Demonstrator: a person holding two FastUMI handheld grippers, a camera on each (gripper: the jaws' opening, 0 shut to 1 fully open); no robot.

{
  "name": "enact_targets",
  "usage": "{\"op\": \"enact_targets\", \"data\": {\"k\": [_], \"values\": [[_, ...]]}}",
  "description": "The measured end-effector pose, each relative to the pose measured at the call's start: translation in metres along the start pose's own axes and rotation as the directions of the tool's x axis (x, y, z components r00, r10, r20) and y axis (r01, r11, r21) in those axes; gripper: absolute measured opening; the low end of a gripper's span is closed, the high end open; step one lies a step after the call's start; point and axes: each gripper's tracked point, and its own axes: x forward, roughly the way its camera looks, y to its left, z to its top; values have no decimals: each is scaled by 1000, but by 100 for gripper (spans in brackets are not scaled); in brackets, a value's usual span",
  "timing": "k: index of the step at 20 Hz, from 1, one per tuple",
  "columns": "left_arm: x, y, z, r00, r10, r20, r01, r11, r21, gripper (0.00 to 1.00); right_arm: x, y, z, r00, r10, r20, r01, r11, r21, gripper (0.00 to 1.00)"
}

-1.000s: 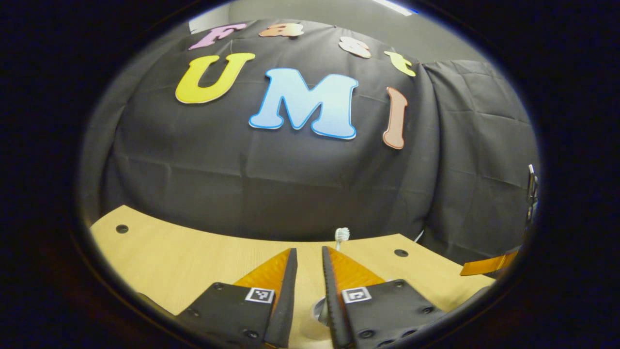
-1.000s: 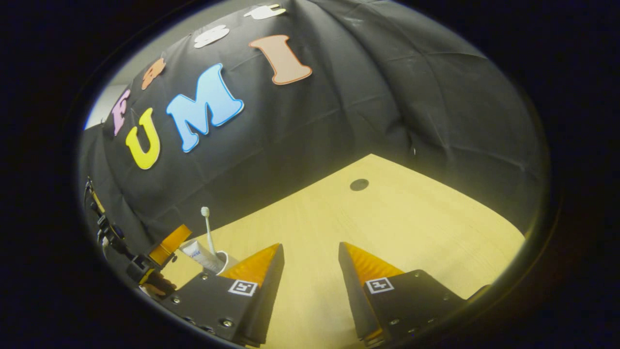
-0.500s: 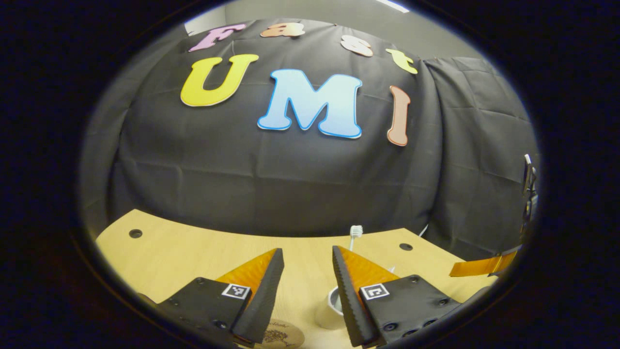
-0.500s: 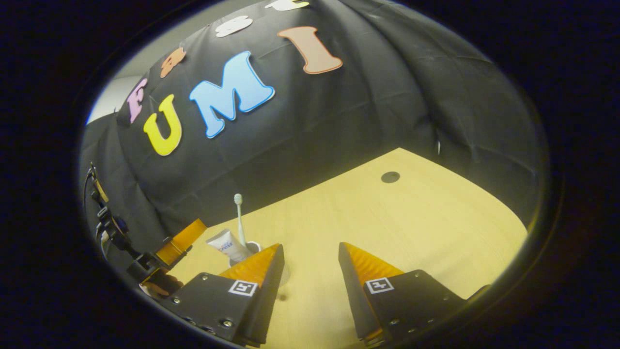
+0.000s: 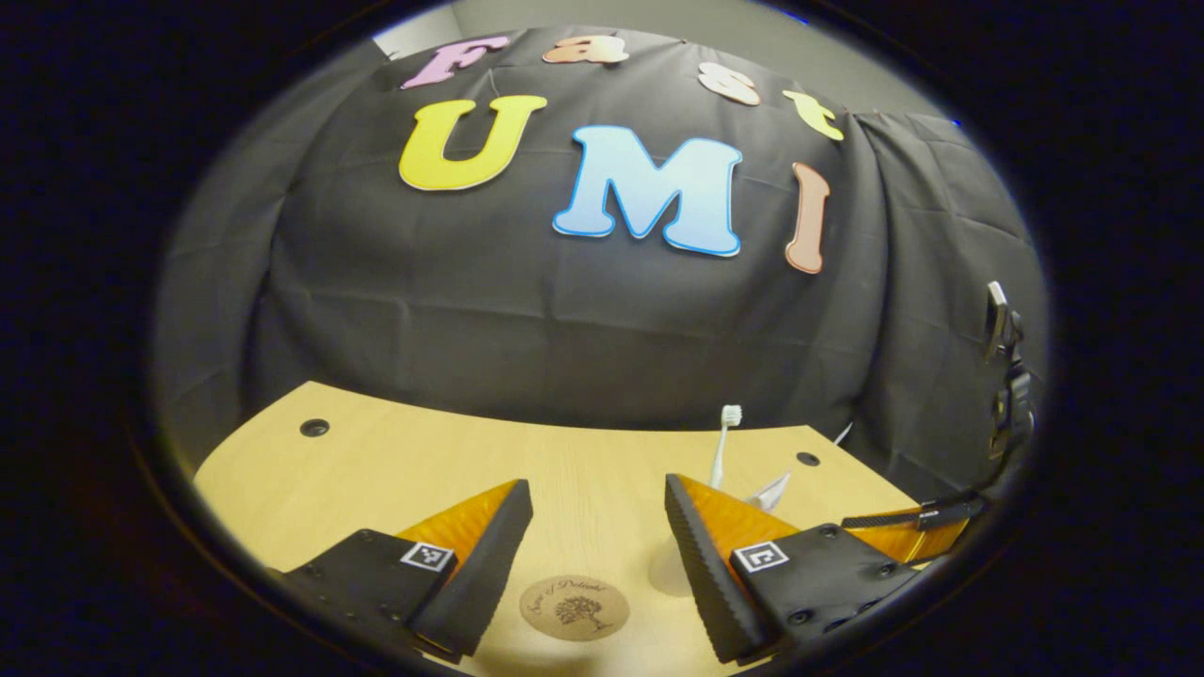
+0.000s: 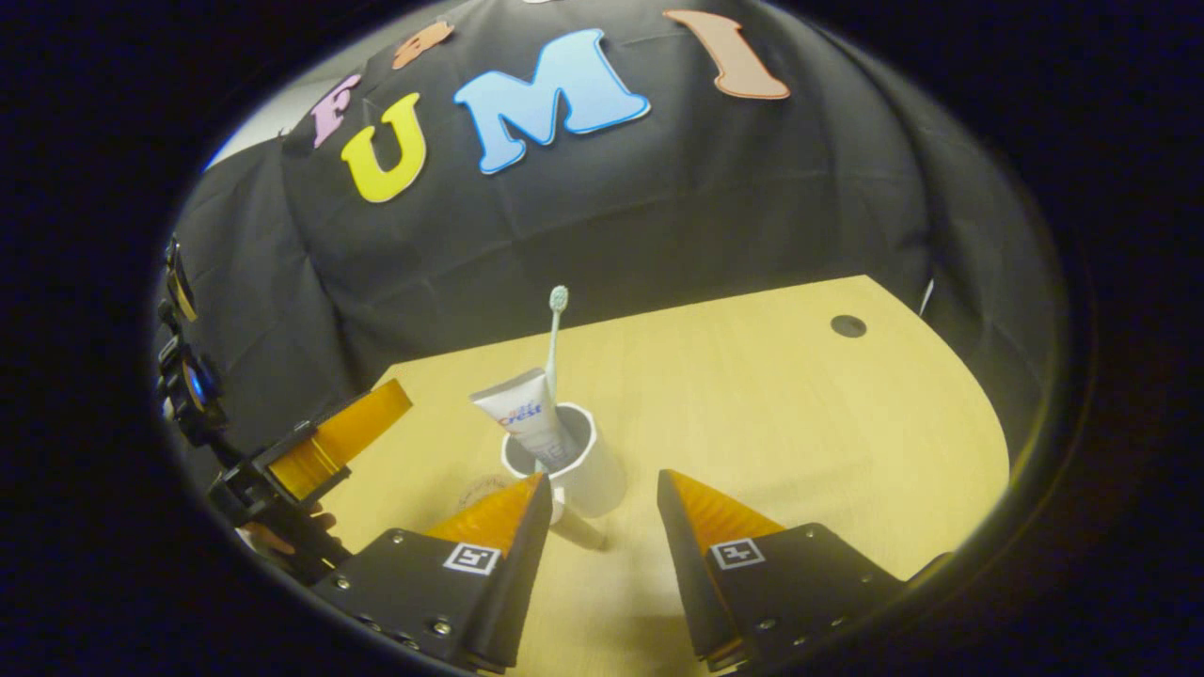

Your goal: Put the toothbrush and toothpaste on the desktop into the cup, then pick up the cup and place it on the coaster on the desktop.

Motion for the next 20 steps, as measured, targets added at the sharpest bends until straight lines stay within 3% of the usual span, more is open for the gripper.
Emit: {"op": "enact_targets", "data": {"k": [9,13,15,16,19,20], "values": [[-59,42,-16,997,67,-47,-67,998,-7,92,31,29,-24,982,-27,-189,-12,979,-202,66],[-79,61,-24,992,107,-64,-109,994,-25,92,45,29,-33,968,-56,-245,-5,970,-244,66],[-87,70,-28,989,127,-74,-130,991,-31,87,51,29,-39,959,-67,-276,-6,967,-254,66],[-92,74,-30,987,138,-77,-141,989,-32,92,55,29,-39,955,-68,-288,-9,966,-259,66],[-104,86,-32,982,167,-84,-171,984,-44,92,66,22,-47,940,-105,-325,6,956,-293,66],[-107,89,-33,981,175,-87,-179,983,-48,92,66,20,-49,936,-114,-334,10,955,-295,59]]}}
